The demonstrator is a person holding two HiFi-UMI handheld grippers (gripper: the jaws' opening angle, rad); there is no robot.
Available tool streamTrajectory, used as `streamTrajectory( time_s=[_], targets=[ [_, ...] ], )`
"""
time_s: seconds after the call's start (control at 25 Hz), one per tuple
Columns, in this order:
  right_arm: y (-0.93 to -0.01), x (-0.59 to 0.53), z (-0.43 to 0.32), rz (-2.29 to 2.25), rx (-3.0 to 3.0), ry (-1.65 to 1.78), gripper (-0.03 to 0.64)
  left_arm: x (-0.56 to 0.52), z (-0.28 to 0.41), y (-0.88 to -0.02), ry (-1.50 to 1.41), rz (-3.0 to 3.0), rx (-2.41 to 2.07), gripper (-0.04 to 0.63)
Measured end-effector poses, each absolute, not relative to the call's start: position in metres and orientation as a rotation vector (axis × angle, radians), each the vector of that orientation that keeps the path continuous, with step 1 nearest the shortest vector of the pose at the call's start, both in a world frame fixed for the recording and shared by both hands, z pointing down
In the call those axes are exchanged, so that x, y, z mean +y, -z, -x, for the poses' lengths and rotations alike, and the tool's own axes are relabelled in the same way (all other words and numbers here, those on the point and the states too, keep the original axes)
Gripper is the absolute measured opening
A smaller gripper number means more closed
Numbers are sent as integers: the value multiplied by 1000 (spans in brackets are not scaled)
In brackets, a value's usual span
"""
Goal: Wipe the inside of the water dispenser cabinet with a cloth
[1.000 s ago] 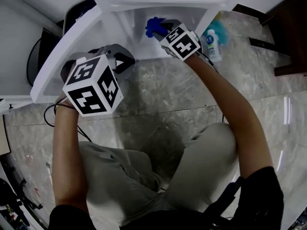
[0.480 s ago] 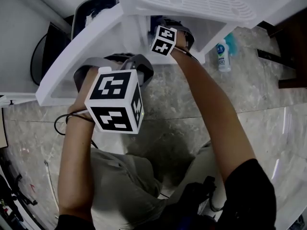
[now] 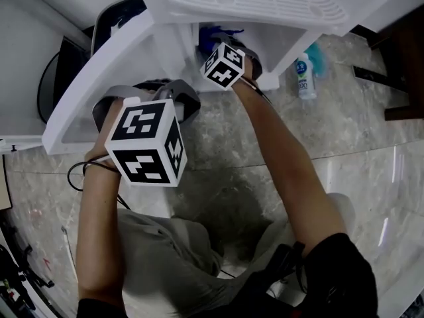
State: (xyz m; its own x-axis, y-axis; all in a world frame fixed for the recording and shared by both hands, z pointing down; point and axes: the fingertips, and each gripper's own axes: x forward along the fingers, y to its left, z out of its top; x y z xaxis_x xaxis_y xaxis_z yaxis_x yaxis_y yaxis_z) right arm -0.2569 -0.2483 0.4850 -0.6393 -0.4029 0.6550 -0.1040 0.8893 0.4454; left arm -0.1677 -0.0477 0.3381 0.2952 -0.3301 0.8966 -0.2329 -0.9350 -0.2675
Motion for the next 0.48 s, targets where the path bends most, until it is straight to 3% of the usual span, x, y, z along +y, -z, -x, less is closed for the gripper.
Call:
streamTrajectory(
  time_s=[0.48],
  targets=[
    [-481, -264, 262, -471, -2272, 326, 124, -50, 166, -344, 1766, 2416, 483, 6]
  ],
)
